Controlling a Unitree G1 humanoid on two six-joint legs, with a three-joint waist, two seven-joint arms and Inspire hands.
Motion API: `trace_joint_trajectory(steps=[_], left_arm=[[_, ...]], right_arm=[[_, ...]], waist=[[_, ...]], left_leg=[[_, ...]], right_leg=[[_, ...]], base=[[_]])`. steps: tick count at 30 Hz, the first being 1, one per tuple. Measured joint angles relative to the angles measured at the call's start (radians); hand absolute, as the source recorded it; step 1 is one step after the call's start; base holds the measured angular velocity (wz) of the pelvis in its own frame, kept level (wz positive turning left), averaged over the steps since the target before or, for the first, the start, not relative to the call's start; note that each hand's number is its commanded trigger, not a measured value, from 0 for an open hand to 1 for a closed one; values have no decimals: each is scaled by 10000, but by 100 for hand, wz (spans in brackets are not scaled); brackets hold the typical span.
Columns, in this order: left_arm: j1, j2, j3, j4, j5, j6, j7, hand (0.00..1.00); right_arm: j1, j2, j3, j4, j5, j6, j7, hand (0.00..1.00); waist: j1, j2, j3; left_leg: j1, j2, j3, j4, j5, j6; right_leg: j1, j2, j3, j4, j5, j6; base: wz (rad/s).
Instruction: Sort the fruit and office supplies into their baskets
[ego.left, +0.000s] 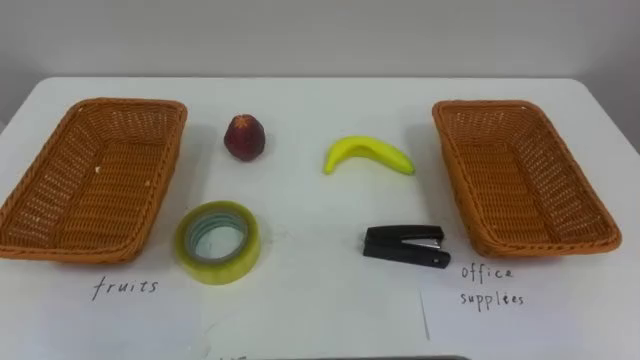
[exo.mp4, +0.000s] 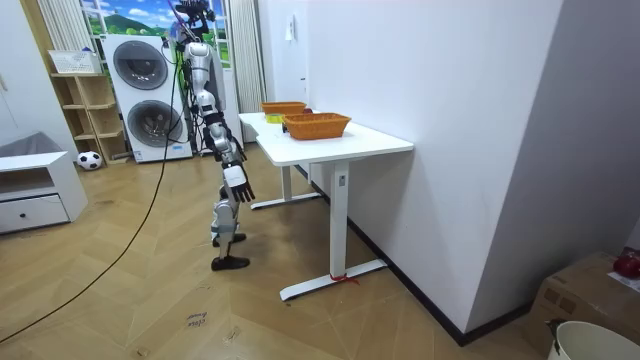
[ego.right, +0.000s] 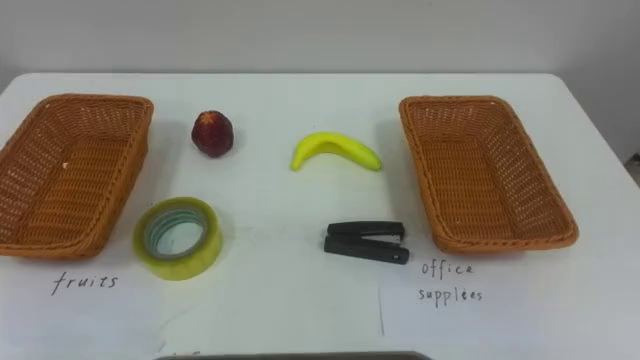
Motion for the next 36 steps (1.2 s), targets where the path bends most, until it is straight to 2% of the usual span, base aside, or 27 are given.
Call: trace_joint_trajectory(steps=[4, 11, 22, 25, 27, 28, 30, 34, 36], left_arm=[[-6, 66, 1, 7, 3, -3, 305, 0], [41, 94, 9, 8, 13, -8, 823, 0], [179, 85, 14, 11, -21, -5, 860, 0], [192, 77, 272, -80, -37, -5, 861, 0], [176, 114, 536, -212, -176, -9, 900, 0], [162, 144, 541, -211, -228, -9, 900, 0], [179, 242, 570, -212, -244, -11, 896, 0], [177, 458, 727, -209, -388, -85, 896, 0], [225, 505, 817, -208, -725, -212, 902, 0]], right_arm=[[5, 8, 130, 8, 23, -3, 84, 0], [23, 10, 128, 65, 183, -28, 84, 0], [200, 68, -94, 123, 1122, -28, 53, 0], [234, 94, -656, 304, 1805, -23, 50, 0], [349, 105, -1232, 335, 2239, -18, -2, 0], [381, 104, -1347, 322, 2287, -18, -51, 0], [471, 88, -1704, 279, 2655, 3, -247, 0], [858, -76, -2368, -284, 3895, 8, -872, 0], [938, -76, -2856, -755, 4383, -5, -1283, 0]], waist=[[1, -70, 25], [48, -52, 21], [-80, -28, 13], [-200, -70, -17], [-263, -179, 9], [-267, -168, 3], [-271, -215, 18], [-334, -271, -23], [-528, -330, -20]], left_leg=[[77, 1, -63, -17, 0, 0], [203, 2, -58, -86, 0, -1], [342, -7, -53, -165, 0, 0], [366, -8, -58, -167, 5, 5], [398, -1, -10, -172, 5, 5], [414, 2, 6, -181, 5, 5], [495, 18, 98, -265, 4, 4], [529, 29, 257, -286, 3, 3], [534, 31, 293, -287, 3, 3]], right_leg=[[91, 0, -146, -3, 0, 0], [182, -1, -148, -7, 0, 0], [303, -6, -134, -18, 0, 1], [320, -8, -135, -18, -1, 1], [320, -8, -109, -11, 0, 1], [320, -8, -103, -8, 0, 0], [309, 6, -35, -6, 0, 0], [278, 7, -2, -2, 0, 0], [276, 8, 45, 1, 0, 0]], base=[[5], [0], [0], [0], [-5], [-13], [-16], [-10], [-6]])
